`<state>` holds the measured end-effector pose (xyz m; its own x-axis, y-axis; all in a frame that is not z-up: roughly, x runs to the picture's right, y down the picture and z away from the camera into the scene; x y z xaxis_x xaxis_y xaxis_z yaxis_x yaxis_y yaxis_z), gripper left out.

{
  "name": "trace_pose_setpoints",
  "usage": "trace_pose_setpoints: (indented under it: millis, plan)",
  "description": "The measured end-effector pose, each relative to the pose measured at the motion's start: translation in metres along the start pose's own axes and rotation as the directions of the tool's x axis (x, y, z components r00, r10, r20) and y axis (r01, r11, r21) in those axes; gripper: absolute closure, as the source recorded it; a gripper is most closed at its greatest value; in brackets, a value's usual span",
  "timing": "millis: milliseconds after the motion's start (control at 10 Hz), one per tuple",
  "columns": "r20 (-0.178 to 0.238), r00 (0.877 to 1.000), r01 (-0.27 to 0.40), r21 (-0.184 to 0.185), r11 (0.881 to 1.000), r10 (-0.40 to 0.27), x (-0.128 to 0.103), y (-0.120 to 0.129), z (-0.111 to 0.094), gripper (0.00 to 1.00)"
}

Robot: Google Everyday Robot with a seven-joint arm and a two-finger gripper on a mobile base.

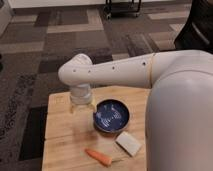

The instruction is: Place the ceramic cup over the eraser

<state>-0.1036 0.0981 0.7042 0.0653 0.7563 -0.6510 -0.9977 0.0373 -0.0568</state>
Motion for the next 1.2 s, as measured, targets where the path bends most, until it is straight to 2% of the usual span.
trace_pose_setpoints:
  millis: [700,800,900,1000,1100,1200]
  plan:
    - [0.0,1.0,-0.002,0.0,1.0,0.002,0.0,-0.001,0.0,0.35]
    - [0.001,1.0,-0.015,0.006,1.0,0.015,0.0,-0.008,-0.002,0.35]
    - [0.015,0.997,-0.08,0.029,0.996,0.079,-0.003,-0.047,-0.009,0.35]
    - [0.022,0.994,-0.11,0.03,0.994,0.109,-0.003,-0.066,-0.014,0.35]
    - [0.027,0.992,-0.121,0.029,0.992,0.12,-0.003,-0.073,-0.016,0.35]
    - [0.034,0.985,-0.171,0.028,0.985,0.17,-0.001,-0.108,-0.023,0.35]
